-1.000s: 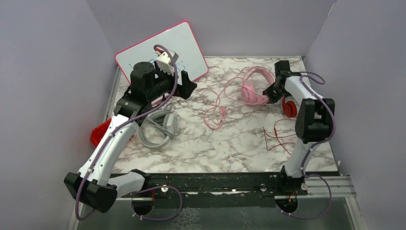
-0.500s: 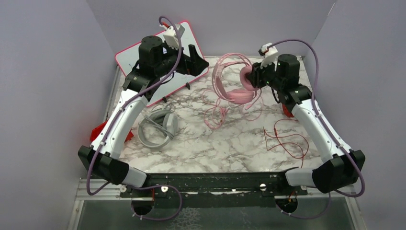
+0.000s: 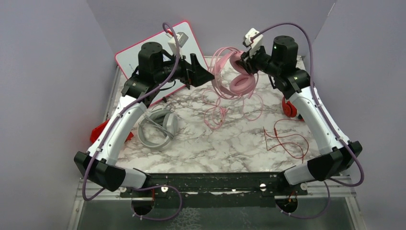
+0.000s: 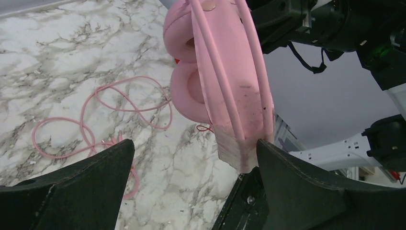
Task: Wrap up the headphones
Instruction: Pick up the headphones from the center of the board, then place the headphones at the center of the board.
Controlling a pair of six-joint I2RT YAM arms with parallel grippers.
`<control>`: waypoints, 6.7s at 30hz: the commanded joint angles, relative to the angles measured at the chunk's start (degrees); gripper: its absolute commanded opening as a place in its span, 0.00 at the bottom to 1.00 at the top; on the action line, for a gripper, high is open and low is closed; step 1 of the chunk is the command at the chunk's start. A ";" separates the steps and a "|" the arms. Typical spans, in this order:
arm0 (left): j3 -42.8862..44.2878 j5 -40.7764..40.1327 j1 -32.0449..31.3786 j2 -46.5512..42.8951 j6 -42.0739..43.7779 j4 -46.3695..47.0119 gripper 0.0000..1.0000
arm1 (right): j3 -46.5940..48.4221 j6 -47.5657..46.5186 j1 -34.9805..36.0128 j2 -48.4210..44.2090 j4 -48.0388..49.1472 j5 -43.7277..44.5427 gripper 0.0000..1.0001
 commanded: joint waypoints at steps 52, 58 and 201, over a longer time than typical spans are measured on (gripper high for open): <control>-10.45 7.92 0.07 0.74 -2.49 -3.41 0.88 | -2.97 -12.15 9.35 1.98 3.42 0.44 0.03; -8.68 7.02 2.62 0.68 -2.16 -3.46 0.49 | -3.63 -12.19 9.35 2.13 4.03 1.48 0.11; 20.96 -8.24 16.75 9.50 -71.39 64.08 0.27 | -0.15 50.30 -12.44 36.70 42.29 -14.30 0.01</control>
